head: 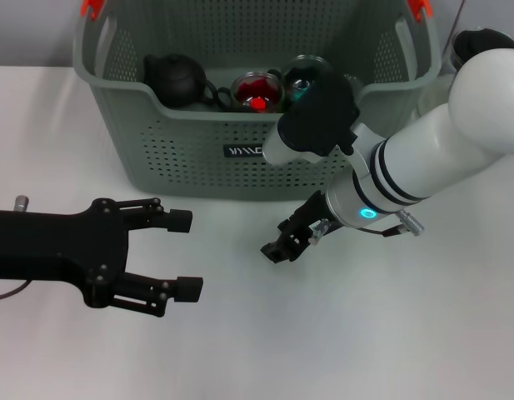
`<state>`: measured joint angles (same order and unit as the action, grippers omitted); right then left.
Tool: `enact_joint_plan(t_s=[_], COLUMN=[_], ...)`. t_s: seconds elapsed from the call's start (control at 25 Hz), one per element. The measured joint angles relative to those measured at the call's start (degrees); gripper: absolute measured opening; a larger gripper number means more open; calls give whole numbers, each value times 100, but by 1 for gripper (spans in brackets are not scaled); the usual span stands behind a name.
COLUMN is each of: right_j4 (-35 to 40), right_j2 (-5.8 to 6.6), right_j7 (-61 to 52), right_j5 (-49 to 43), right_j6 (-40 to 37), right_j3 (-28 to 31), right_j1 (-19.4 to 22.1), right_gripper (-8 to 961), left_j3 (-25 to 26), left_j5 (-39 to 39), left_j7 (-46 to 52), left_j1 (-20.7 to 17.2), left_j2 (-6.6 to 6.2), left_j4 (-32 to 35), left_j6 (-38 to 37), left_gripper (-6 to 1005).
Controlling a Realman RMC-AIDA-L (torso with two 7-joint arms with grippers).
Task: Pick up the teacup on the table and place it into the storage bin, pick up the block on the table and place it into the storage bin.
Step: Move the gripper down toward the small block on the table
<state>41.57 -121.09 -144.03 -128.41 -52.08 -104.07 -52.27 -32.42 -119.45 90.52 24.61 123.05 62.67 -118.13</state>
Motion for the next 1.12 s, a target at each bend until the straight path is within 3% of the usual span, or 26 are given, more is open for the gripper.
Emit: enact_joint_plan(t_s=[0.4, 0.84, 1.12], right_j4=[0, -2, -135], right_j2=[3, -3, -13], right_j7=[32, 30, 31], right_j5=[36, 34, 35], right_j6=[-37, 19, 142], right_j3=[-7, -17, -81], right_j1=[-14, -26, -43], right_gripper=[482, 609, 606], left_j3=[8, 8, 8], left_j5=[0, 0, 0], left_j7=[0, 0, 0], left_j1=[0, 11, 22], left_j2=[0, 0, -10], left_j4=[-16, -18, -18], left_j6=[10, 9, 22], left_gripper=[950, 951, 950])
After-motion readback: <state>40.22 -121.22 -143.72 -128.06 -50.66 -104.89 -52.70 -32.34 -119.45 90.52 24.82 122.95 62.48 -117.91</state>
